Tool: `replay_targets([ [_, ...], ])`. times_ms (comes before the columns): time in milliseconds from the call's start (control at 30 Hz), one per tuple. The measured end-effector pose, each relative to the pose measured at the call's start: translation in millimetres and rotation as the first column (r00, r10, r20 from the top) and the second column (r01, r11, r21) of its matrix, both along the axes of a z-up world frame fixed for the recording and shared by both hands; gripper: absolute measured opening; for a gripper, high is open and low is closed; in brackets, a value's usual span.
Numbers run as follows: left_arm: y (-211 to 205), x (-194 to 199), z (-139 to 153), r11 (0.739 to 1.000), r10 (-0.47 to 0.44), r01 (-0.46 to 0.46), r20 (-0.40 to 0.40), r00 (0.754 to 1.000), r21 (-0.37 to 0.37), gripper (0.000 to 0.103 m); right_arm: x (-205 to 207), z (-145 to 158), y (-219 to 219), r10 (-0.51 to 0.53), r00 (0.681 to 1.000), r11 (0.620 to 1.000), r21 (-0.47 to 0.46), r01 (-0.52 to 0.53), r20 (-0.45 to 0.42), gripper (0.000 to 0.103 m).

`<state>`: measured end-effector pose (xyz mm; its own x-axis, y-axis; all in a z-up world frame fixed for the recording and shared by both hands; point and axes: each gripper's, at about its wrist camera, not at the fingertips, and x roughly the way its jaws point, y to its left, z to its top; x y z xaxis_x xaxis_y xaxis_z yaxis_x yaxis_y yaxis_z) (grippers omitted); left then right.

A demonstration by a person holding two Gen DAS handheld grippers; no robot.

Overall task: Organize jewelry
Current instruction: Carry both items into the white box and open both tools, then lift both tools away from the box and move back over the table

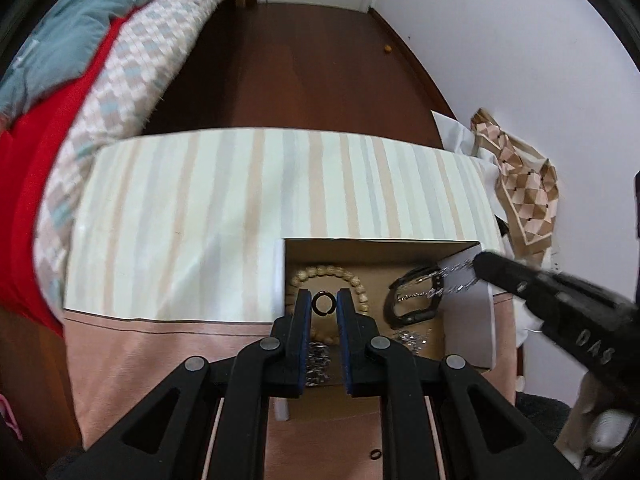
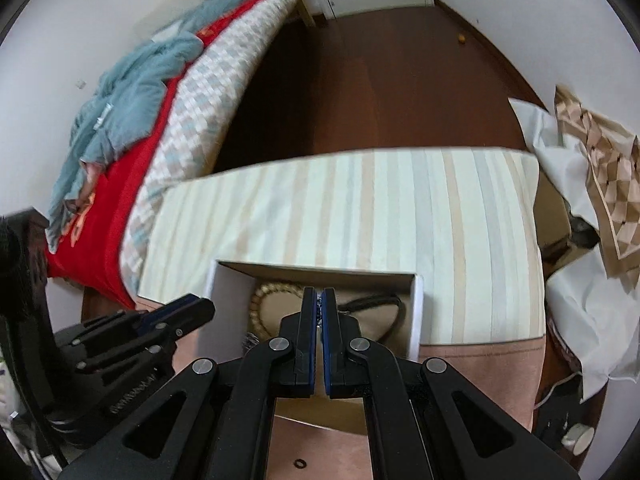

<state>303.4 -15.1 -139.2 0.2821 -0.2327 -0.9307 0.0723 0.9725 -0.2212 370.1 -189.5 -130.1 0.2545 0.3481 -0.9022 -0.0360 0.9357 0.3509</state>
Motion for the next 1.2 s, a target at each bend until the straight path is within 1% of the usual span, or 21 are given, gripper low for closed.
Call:
replay_targets([
  [67,-2,6,-4,1.000,0.002,-0.002,-0.025,1.000,0.015,0.011,0,-10,-2,0.000,0.999,1.000,-0.024,-0.001,-0.049,0.003],
  [167,-4,11,-2,1.000,0.008,-0.007,-0.031,0.999,0.025,0.013,-3,-14,-4,0.003,0.998,0.998,-0.060,-0.007,-0.062,0.003],
  [233,-1,12,2,0.999,0.020,-0.019,-0.018,1.000,0.028,0.021,-6,-14,-6,0.000,0.998,0.997,-0.076,-0.004,-0.060,0.007],
  [267,1,10,5,0.999,0.029,-0.029,-0.008,1.000,0.033,0.032,-8,-13,-7,-0.002,0.998,0.997,-0.080,-0.003,-0.057,0.010],
  [300,4,11,7,0.999,0.036,-0.036,0.000,0.999,0.039,0.046,-10,-11,-9,-0.006,0.999,0.996,-0.087,0.001,-0.049,0.018],
  [333,7,9,9,0.998,0.045,-0.045,0.015,0.999,0.049,0.053,-12,-9,-10,-0.007,0.999,0.995,-0.097,0.003,-0.042,0.031],
  [367,10,6,14,0.996,0.058,-0.061,0.036,0.998,0.069,0.062,-14,-6,-11,-0.008,0.999,0.994,-0.105,0.004,-0.033,0.038],
  [400,12,3,16,0.994,0.066,-0.070,0.049,0.997,0.082,0.066,-17,-2,-12,-0.010,1.000,0.993,-0.118,0.008,-0.020,0.049],
  [433,15,2,19,0.993,0.072,-0.077,0.061,0.996,0.093,0.066,-18,1,-12,-0.013,1.000,0.990,-0.138,0.012,-0.009,0.055],
  [467,18,-3,22,0.989,0.082,-0.091,0.079,0.994,0.117,0.068,-21,4,-11,-0.011,1.000,0.986,-0.169,0.012,0.003,0.059],
  [500,21,-5,24,0.986,0.089,-0.101,0.091,0.992,0.133,0.075,-24,7,-10,-0.009,1.000,0.981,-0.196,0.012,0.014,0.067],
  [533,24,-7,26,0.983,0.096,-0.110,0.102,0.990,0.147,0.078,-27,10,-10,-0.012,1.000,0.975,-0.223,0.018,0.025,0.074],
  [567,27,-13,30,0.977,0.105,-0.127,0.128,0.986,0.173,0.082,-32,13,-8,-0.015,0.999,0.961,-0.276,0.027,0.045,0.078],
  [600,28,-18,32,0.973,0.108,-0.134,0.144,0.984,0.188,0.086,-37,15,-6,-0.012,0.998,0.949,-0.315,0.029,0.057,0.086],
  [633,29,-24,34,0.967,0.109,-0.142,0.161,0.981,0.210,0.089,-41,16,-5,-0.014,0.998,0.943,-0.331,0.033,0.059,0.092],
  [667,30,-30,35,0.962,0.109,-0.147,0.170,0.979,0.231,0.097,-46,16,-4,-0.020,0.998,0.939,-0.342,0.039,0.058,0.095],
  [700,30,-33,35,0.958,0.109,-0.151,0.177,0.978,0.245,0.099,-51,15,-2,-0.018,0.998,0.934,-0.354,0.038,0.059,0.099],
  [767,32,-45,36,0.951,0.106,-0.156,0.192,0.976,0.268,0.101,-60,15,1,-0.018,0.998,0.930,-0.366,0.039,0.061,0.099],
  [933,32,-65,39,0.948,0.099,-0.157,0.215,0.972,0.276,0.102,-81,16,5,-0.035,0.997,0.932,-0.358,0.060,0.075,0.103],
  [1067,31,-79,47,0.948,0.094,-0.160,0.238,0.967,0.276,0.102,-98,25,6,-0.050,0.993,0.932,-0.353,0.083,0.103,0.103],
  [1200,27,-97,60,0.950,0.088,-0.160,0.262,0.961,0.267,0.102,-113,44,5,-0.065,0.989,0.932,-0.345,0.109,0.136,0.103],
])
